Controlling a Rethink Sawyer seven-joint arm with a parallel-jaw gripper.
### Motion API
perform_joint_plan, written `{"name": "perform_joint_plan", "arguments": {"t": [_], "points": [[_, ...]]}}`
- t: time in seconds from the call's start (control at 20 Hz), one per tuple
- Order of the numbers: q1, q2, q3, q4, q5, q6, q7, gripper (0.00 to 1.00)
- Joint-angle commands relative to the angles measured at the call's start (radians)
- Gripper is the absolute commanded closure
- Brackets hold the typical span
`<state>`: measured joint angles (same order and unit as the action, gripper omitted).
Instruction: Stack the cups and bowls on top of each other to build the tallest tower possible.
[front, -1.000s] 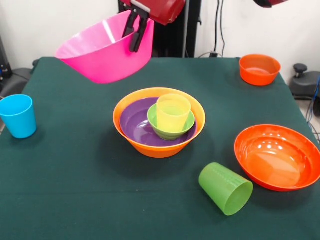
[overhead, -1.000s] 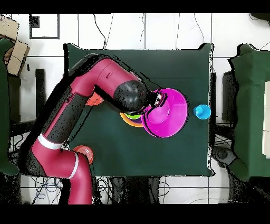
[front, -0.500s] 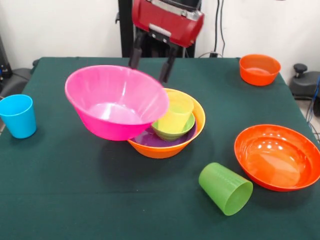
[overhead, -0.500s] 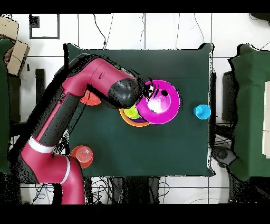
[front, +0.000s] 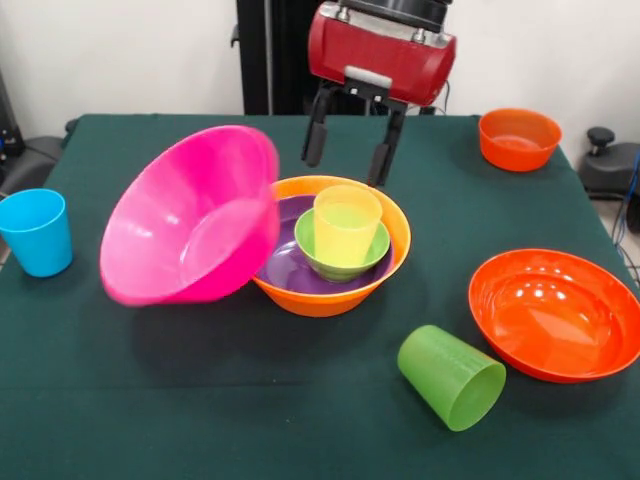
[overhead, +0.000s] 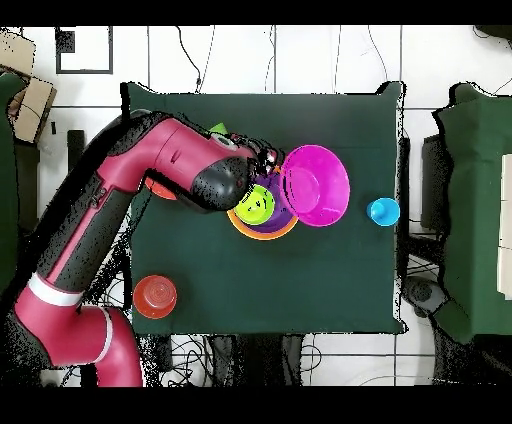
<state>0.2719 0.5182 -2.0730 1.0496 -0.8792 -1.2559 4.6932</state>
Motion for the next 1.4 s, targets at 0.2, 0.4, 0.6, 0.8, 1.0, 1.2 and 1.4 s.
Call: {"name": "perform_joint_plan", "arguments": {"t": [0.2, 0.4, 0.6, 0.8, 1.0, 1.2, 1.4], "points": [[0.014, -0.047, 0.168, 0.018, -0.072, -0.102, 0.052, 0.00], [-0.017, -0.036, 0.131, 0.038, -0.072, -0.123, 0.070, 0.00], [-0.053, -0.036, 0.050, 0.039, -0.051, -0.205, 0.103, 0.00], [-0.039, -0.038, 0.091, 0.028, -0.038, -0.167, 0.120, 0.00], [0.032, -0.010, 0.305, 0.057, -0.058, 0.129, 0.164, 0.00], [0.056, 0.007, 0.367, 0.093, -0.076, 0.243, 0.190, 0.00], [0.101, -0.038, 0.534, 0.095, -0.118, 0.428, 0.183, 0.00]]}}
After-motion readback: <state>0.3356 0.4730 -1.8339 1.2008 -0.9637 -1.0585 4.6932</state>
